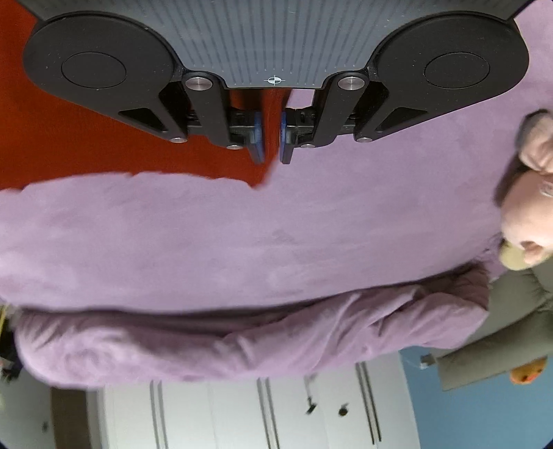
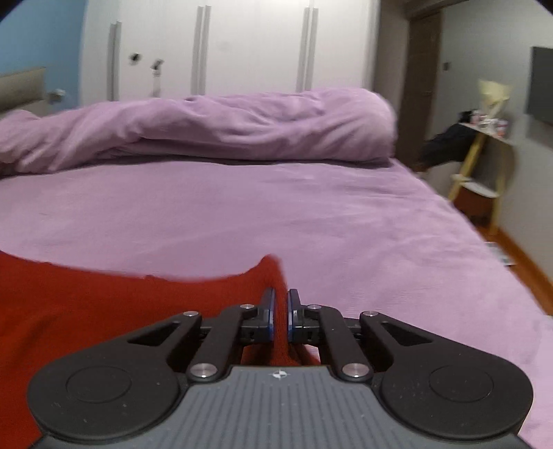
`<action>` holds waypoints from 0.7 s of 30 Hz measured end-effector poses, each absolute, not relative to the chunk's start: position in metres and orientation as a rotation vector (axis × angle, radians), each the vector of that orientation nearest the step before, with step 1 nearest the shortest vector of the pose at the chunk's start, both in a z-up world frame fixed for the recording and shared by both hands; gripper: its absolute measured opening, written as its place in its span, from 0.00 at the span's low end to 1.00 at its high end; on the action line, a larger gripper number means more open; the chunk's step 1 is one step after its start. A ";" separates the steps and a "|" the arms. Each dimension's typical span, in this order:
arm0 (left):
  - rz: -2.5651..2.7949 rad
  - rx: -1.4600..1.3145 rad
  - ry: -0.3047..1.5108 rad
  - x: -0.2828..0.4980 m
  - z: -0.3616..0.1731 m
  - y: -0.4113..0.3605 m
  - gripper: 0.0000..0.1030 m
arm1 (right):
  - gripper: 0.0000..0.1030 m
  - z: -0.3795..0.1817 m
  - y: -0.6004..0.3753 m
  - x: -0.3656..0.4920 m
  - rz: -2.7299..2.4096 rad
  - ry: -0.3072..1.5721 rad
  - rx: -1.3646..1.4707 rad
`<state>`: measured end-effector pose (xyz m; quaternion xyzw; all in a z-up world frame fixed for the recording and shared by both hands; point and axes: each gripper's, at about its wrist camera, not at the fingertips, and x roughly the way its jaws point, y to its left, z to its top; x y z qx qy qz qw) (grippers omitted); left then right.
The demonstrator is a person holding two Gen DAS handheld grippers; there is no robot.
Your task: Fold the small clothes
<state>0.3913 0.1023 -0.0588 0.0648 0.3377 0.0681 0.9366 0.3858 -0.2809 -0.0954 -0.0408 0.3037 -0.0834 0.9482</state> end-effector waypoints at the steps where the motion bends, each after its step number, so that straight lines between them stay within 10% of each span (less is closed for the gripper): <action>1: 0.156 0.130 0.717 0.391 -0.061 0.103 0.16 | 0.06 -0.096 -0.279 0.387 -0.190 0.636 -0.088; 9: -0.057 -0.135 0.693 0.368 -0.068 0.071 0.47 | 0.10 -0.105 -0.173 0.355 0.376 0.617 0.165; 17: 0.057 -0.216 0.729 0.362 -0.113 0.123 0.44 | 0.11 -0.134 -0.205 0.351 0.237 0.556 -0.092; 21: 0.048 -0.379 0.757 0.355 -0.116 0.166 0.23 | 0.12 -0.134 -0.277 0.344 0.068 0.564 -0.032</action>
